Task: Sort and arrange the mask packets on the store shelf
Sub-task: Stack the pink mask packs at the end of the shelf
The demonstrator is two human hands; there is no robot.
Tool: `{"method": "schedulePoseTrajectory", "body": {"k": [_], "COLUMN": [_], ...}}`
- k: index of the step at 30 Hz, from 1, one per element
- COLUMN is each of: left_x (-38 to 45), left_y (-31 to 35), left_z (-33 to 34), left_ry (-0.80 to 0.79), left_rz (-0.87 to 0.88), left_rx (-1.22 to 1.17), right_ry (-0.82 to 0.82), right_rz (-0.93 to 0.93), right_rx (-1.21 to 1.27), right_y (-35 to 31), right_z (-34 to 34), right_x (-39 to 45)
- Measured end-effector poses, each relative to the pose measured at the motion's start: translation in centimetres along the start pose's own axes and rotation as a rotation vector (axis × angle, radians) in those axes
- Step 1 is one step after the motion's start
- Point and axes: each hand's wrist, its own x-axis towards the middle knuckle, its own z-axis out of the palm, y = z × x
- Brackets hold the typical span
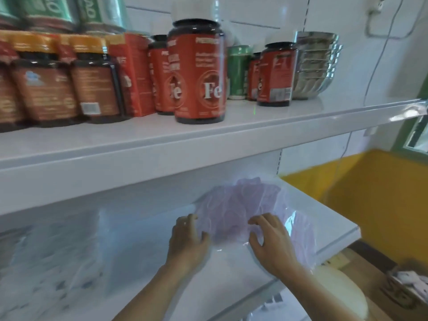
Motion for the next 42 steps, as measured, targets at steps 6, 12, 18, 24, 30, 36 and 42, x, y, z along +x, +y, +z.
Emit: {"method": "schedulePoseTrajectory", "body": {"k": [6, 12, 18, 24, 30, 36, 42], "left_x": [5.1, 6.8, 6.9, 5.1, 2.3, -0.5, -4.1], "left_y": [2.8, 5.1, 6.8, 7.5, 6.1, 3.7, 0.0], "left_z": [2.9, 4.7, 6.8, 7.9, 5.1, 1.4, -1.9], "left_ry": [-0.067, -0.093, -0.107, -0.07, 0.033, 0.021, 0.274], "left_rz": [-0.355, -0.393, -0.4, -0.358, -0.489, -0.363, -0.472], "left_rx": [0.078, -0.098, -0.31, -0.555, -1.319, -1.341, -1.346], "right_ry": [-0.168, -0.069, -0.189, -0.277, -0.16, -0.465, -0.229], "right_rz": [0.392, 0.481, 0.432, 0.378, 0.353, 0.229, 0.381], "right_rx": [-0.08, 0.216, 0.217, 0.26, 0.528, 0.809, 0.801], "right_y": [3.7, 3.6, 3.0, 1.6, 1.0, -2.1, -8.7], "right_z": [0.3, 1.5, 1.0, 0.6, -1.0, 0.0, 2.9], "right_x": [3.8, 4.9, 6.6, 8.2, 7.4, 6.2, 3.0]}}
